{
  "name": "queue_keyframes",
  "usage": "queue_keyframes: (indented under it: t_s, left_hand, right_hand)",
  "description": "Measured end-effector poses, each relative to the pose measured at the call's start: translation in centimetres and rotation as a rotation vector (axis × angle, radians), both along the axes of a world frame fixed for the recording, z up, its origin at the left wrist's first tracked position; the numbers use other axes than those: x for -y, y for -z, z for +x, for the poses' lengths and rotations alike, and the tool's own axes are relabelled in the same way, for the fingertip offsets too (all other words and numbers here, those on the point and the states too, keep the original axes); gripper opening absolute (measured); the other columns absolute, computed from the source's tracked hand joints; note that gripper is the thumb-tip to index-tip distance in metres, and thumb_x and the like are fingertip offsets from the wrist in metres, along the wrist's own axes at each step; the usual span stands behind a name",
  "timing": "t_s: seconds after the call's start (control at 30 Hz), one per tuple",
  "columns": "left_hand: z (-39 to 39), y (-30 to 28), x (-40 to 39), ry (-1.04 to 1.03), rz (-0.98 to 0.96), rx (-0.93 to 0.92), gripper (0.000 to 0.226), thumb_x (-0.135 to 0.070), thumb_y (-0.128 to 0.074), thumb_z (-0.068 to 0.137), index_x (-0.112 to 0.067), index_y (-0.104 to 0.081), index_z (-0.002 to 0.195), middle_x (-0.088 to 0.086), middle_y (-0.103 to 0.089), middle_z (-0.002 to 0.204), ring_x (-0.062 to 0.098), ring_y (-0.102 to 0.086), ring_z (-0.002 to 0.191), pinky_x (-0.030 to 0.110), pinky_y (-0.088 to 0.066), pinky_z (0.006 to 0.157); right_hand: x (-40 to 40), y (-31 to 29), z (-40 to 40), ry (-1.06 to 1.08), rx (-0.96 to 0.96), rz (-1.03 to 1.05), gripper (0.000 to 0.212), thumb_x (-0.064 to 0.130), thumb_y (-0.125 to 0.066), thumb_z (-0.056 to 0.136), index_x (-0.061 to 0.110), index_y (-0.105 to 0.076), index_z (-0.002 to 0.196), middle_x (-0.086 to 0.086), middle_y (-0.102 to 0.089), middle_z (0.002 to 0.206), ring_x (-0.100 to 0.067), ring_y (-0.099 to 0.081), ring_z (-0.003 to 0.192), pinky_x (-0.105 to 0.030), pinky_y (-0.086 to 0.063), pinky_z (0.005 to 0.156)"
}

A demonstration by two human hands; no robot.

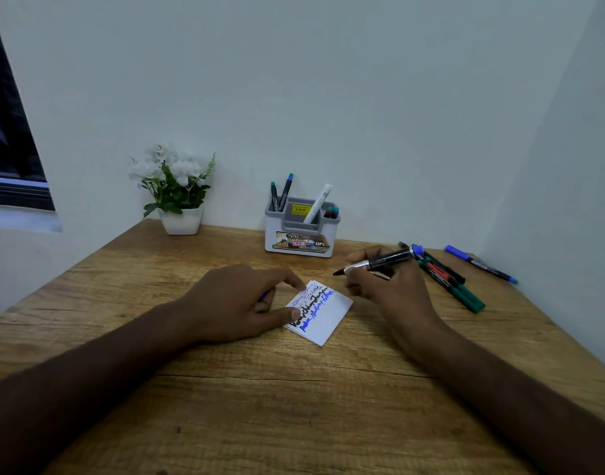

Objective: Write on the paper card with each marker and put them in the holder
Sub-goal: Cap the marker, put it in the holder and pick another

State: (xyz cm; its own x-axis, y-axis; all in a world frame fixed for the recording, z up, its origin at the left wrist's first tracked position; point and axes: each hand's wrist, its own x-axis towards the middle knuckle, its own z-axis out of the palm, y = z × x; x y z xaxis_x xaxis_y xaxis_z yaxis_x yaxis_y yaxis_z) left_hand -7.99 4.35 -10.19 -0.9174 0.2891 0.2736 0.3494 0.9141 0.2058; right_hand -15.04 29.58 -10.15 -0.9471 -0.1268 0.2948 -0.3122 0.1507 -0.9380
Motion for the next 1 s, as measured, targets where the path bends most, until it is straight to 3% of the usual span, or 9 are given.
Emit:
queue_keyframes:
  t_s: [0.1,0.17,0.23,0.33,0.43,0.53,0.63,0.8,1.0]
  left_hand:
    - [0.3,-0.2,0.0,-0.001,0.167,-0.040,0.035,-0.058,-0.055,0.099,-0.057,-0.036,0.128,-0.012,-0.059,0.074,-0.006,-0.058,0.076,0.026,-0.039,0.057]
    - [0.5,-0.7,0.0,0.028,0.287,-0.040,0.029,-0.045,-0.051,0.098,-0.054,-0.034,0.121,-0.008,-0.063,0.087,0.005,-0.061,0.077,0.031,-0.045,0.062]
    - [0.6,-1.1,0.0,0.057,0.348,-0.009,0.026,-0.038,-0.043,0.096,-0.047,-0.038,0.120,-0.012,-0.060,0.103,0.007,-0.060,0.089,0.030,-0.047,0.072]
    - [0.4,-0.9,0.3,0.086,0.348,-0.004,0.030,-0.025,-0.038,0.105,-0.033,-0.047,0.132,-0.024,-0.052,0.110,-0.007,-0.051,0.104,0.013,-0.037,0.081]
    - [0.0,-1.0,0.7,0.057,0.284,-0.058,0.040,-0.009,-0.040,0.110,-0.030,-0.051,0.142,-0.021,-0.053,0.107,-0.005,-0.051,0.102,0.018,-0.038,0.085]
    - [-0.3,-1.0,0.8,0.024,0.194,-0.066,0.053,-0.011,-0.044,0.108,-0.033,-0.039,0.156,-0.014,-0.051,0.104,-0.003,-0.046,0.097,0.013,-0.034,0.079]
    - [-0.2,-0.6,0.4,0.060,0.197,-0.131,0.046,-0.012,-0.054,0.105,-0.038,-0.049,0.143,-0.018,-0.053,0.104,-0.006,-0.048,0.097,0.013,-0.034,0.076]
    - [-0.6,0.0,0.1,0.021,0.402,-0.197,0.040,-0.018,-0.081,0.090,-0.036,-0.063,0.121,-0.021,-0.069,0.105,-0.006,-0.065,0.100,0.011,-0.054,0.078]
    - [-0.5,-0.3,0.1,0.038,0.653,-0.173,0.038,-0.021,-0.091,0.078,-0.033,-0.072,0.109,-0.018,-0.075,0.101,0.004,-0.075,0.089,0.014,-0.059,0.073]
  right_hand:
    - [0.3,0.0,0.8,-0.132,0.093,-0.140,0.014,-0.002,-0.075,0.091,0.012,-0.080,0.092,-0.010,-0.083,0.090,-0.024,-0.081,0.081,-0.037,-0.067,0.081]
    - [0.6,-0.1,1.3,-0.214,0.176,-0.249,0.017,-0.003,-0.067,0.097,0.007,-0.080,0.091,-0.019,-0.082,0.090,-0.027,-0.080,0.081,-0.035,-0.067,0.078]
    - [0.9,-0.2,1.7,-0.269,0.226,-0.293,0.027,0.003,-0.060,0.102,0.006,-0.083,0.090,-0.022,-0.081,0.094,-0.030,-0.080,0.085,-0.035,-0.068,0.079]
    - [1.3,-0.1,2.1,-0.308,0.260,-0.256,0.032,0.013,-0.057,0.105,0.010,-0.086,0.092,-0.019,-0.083,0.103,-0.031,-0.081,0.097,-0.040,-0.066,0.089]
    - [1.6,-0.1,2.4,-0.286,0.299,-0.271,0.028,0.016,-0.058,0.105,0.013,-0.085,0.099,-0.010,-0.084,0.109,-0.027,-0.081,0.103,-0.044,-0.062,0.096]
    - [2.2,-0.3,2.9,-0.228,0.306,-0.342,0.024,0.025,-0.061,0.106,0.019,-0.084,0.105,0.000,-0.084,0.111,-0.021,-0.079,0.110,-0.044,-0.060,0.096]
    - [2.7,-0.2,3.5,-0.193,0.292,-0.430,0.024,0.031,-0.063,0.104,0.026,-0.085,0.098,0.006,-0.083,0.116,-0.015,-0.079,0.106,-0.042,-0.056,0.093]
    - [2.8,-0.2,3.4,-0.140,0.353,-0.523,0.016,0.029,-0.072,0.096,0.025,-0.087,0.093,-0.002,-0.084,0.113,-0.020,-0.080,0.106,-0.048,-0.060,0.096]
    - [2.7,-0.1,3.2,-0.152,0.376,-0.499,0.024,0.033,-0.066,0.102,0.014,-0.080,0.099,-0.009,-0.085,0.101,-0.022,-0.081,0.092,-0.045,-0.060,0.099]
